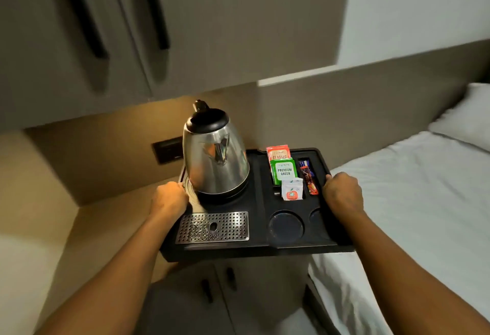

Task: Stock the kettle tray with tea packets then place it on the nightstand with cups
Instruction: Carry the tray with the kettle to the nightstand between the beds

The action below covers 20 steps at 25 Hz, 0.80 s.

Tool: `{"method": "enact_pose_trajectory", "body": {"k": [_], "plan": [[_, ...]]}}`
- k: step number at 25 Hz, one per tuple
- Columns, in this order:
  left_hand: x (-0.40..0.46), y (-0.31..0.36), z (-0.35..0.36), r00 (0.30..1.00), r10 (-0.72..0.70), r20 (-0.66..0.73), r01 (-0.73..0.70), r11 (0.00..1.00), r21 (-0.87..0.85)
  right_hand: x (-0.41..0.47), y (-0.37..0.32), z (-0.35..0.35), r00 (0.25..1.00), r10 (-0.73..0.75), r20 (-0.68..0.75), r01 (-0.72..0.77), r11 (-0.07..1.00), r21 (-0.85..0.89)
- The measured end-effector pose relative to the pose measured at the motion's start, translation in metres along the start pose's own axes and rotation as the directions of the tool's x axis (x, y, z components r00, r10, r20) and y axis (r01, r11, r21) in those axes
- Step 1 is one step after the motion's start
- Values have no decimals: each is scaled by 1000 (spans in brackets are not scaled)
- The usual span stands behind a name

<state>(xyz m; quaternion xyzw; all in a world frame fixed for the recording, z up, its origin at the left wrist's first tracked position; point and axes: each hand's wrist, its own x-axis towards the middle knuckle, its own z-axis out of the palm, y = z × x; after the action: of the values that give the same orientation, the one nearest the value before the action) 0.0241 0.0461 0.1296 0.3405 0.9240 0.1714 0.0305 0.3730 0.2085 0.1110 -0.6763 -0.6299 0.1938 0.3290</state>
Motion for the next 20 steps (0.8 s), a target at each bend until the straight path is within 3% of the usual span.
{"method": "enact_pose_trajectory", "body": {"k": [3, 8, 16, 20], "plan": [[-58, 91, 32, 973, 226, 35, -225, 974, -27, -10, 94, -104, 988, 99, -117, -103, 994, -26], [-179, 248, 77, 801, 588, 109, -588, 808, -34, -59, 234, -273, 896, 296, -330, -328, 943, -45], [-370, 444, 128, 556, 805, 206, -759, 593, -269, -146, 392, -458, 633, 506, -586, -633, 774, -15], [-430, 518, 158, 495, 830, 257, -787, 553, -273, -146, 453, -501, 536, 533, -655, -700, 714, 8]]}}
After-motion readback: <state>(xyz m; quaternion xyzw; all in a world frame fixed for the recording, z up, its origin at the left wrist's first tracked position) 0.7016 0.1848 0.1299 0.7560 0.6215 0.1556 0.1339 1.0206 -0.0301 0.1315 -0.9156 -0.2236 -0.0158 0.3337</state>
